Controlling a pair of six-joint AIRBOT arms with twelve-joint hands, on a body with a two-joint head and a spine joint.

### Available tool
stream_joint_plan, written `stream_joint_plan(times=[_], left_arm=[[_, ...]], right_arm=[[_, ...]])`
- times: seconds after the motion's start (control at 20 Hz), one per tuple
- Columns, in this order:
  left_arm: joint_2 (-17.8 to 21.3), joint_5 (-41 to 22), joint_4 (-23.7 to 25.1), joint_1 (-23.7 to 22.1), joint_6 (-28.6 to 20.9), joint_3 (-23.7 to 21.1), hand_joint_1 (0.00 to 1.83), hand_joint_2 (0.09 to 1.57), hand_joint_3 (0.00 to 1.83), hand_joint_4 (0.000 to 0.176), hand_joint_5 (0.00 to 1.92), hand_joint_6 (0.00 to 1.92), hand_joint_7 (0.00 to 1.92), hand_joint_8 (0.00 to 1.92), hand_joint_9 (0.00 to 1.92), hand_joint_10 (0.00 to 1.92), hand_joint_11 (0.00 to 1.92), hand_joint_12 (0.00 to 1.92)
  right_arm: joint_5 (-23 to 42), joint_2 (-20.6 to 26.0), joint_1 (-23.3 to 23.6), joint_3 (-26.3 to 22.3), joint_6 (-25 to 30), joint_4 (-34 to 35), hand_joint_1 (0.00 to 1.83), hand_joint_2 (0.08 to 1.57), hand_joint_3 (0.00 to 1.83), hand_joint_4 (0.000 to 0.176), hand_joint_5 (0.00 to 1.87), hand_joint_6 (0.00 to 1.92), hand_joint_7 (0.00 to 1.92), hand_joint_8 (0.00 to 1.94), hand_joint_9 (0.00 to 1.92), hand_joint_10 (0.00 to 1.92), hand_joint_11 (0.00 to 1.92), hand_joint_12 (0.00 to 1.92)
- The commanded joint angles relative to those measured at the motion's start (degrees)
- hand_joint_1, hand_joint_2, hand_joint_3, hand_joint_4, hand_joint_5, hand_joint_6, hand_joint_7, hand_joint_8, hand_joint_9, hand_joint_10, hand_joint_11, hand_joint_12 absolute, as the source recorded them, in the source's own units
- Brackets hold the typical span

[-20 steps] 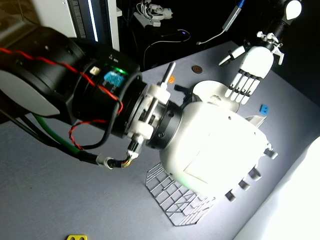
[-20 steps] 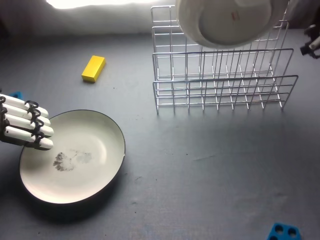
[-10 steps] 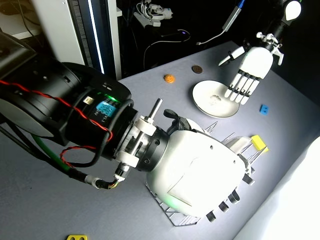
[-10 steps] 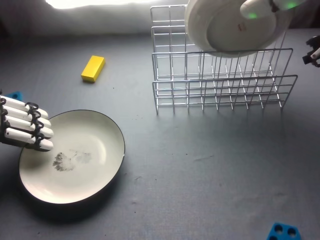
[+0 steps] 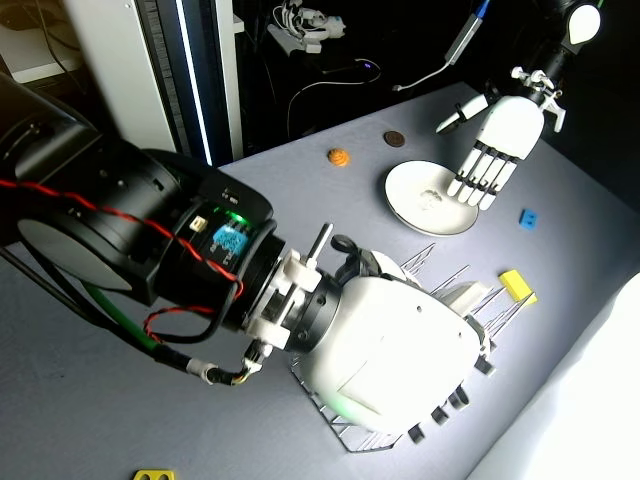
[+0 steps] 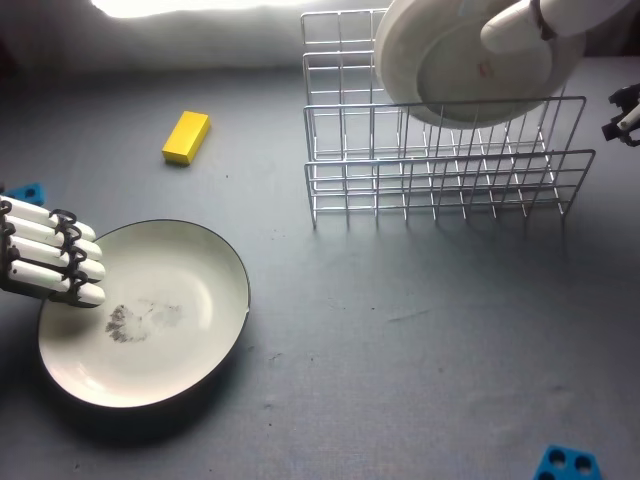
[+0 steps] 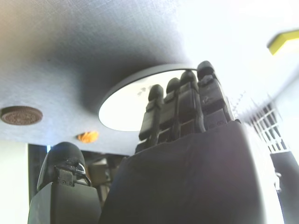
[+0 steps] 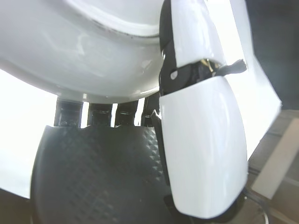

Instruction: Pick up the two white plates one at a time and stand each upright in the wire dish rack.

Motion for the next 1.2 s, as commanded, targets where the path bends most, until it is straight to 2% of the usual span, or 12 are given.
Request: stream_joint_plan(times=[0.0,0.25,0.35,0.65,0.75,0.8,0.85,0.9,0.95,1.0,1.05,1.15], left_arm=[[0.04,-1.00,-2.96,-0.03,0.07,0.61,0.00,1.06,0.00,0.000,0.07,0.01,0.05,0.01,0.02,0.01,0.00,0.00],[-0.03,-1.00,-2.96,0.08,0.08,0.75,0.00,1.06,0.00,0.000,0.06,0.01,0.03,0.01,0.01,0.00,0.00,0.00],[-0.06,-1.00,-2.96,0.21,0.09,0.90,0.00,1.06,0.00,0.000,0.06,0.01,0.04,0.01,0.01,0.00,0.00,0.00],[-0.13,-0.88,-2.98,0.20,0.09,1.32,0.00,1.06,0.00,0.000,0.06,0.00,0.04,0.01,0.02,0.01,0.00,0.00],[-0.25,-0.74,-2.98,0.19,0.09,1.62,0.00,1.06,0.00,0.000,0.07,0.00,0.04,0.00,0.01,0.00,0.00,0.00],[-0.26,-0.72,-2.98,0.15,0.09,1.67,0.00,1.06,0.00,0.000,0.06,0.00,0.03,0.00,0.01,0.00,0.00,0.00],[-0.26,-0.72,-2.99,0.09,0.09,1.70,0.00,1.06,0.00,0.000,0.06,0.00,0.04,0.00,0.02,0.01,0.00,0.00],[-0.26,-0.72,-2.99,0.03,0.09,1.71,0.00,1.06,0.00,0.000,0.05,0.00,0.03,0.00,0.01,0.00,0.00,0.00],[-0.26,-0.72,-2.99,0.02,0.09,1.74,0.00,1.06,0.00,0.000,0.05,0.00,0.03,0.00,0.00,0.00,0.00,0.00],[-0.26,-0.72,-2.99,0.02,0.09,1.74,0.00,1.06,0.00,0.000,0.06,0.00,0.04,0.00,0.01,0.00,0.00,0.00],[-0.27,-0.68,-2.99,0.02,0.09,1.78,0.00,1.06,0.00,0.000,0.06,0.00,0.04,0.01,0.01,0.00,0.00,0.00],[-0.29,-0.66,-2.99,0.00,0.09,1.82,0.00,1.06,0.00,0.000,0.04,0.00,0.02,0.00,0.00,0.00,0.00,0.00]], right_arm=[[8.36,0.35,0.49,0.42,1.34,1.25,1.38,1.08,0.00,0.000,0.98,0.97,1.08,0.74,0.99,1.09,0.81,1.23],[8.36,0.31,-0.18,0.51,1.34,1.16,1.38,1.08,0.00,0.000,0.98,0.98,1.07,0.75,0.98,1.09,0.81,1.24],[8.41,0.29,-0.68,0.51,1.34,1.05,1.38,1.06,0.00,0.000,1.04,0.86,1.12,0.66,1.03,1.05,0.83,1.20],[8.81,0.18,-1.05,0.51,1.34,0.82,1.38,1.07,0.00,0.000,1.02,0.88,1.11,0.70,1.00,1.09,0.79,1.22],[8.82,0.17,-1.01,0.51,1.34,0.81,1.38,1.09,0.00,0.000,0.96,0.95,1.04,0.83,0.96,1.15,0.75,1.24],[8.82,0.17,-1.01,0.51,1.35,0.81,1.26,1.10,0.00,0.000,0.98,0.98,1.05,0.85,0.95,0.72,0.70,1.19],[8.82,0.17,-1.00,0.51,1.35,0.80,1.22,1.12,0.01,0.014,0.94,1.08,0.97,0.96,0.91,0.53,0.58,1.20],[8.82,0.17,-1.00,0.51,1.35,0.79,1.17,1.12,0.00,0.000,0.95,1.01,0.91,0.50,0.90,0.41,0.50,1.24],[8.82,0.17,-1.00,0.51,1.35,0.79,1.17,1.11,0.00,0.000,0.99,0.95,0.94,0.22,0.88,0.30,0.45,1.22],[8.82,0.17,-1.00,0.51,1.35,0.78,1.18,1.03,0.00,0.000,0.88,0.49,0.93,0.09,0.85,0.20,0.40,1.19],[8.82,0.17,-1.00,0.51,1.35,0.78,1.16,1.00,0.00,0.000,0.89,0.23,0.92,0.03,0.85,0.11,0.37,1.17],[8.82,0.18,-1.01,0.51,1.34,0.77,1.12,0.95,0.00,0.000,0.82,0.05,0.79,0.00,0.71,0.02,0.22,1.20]])
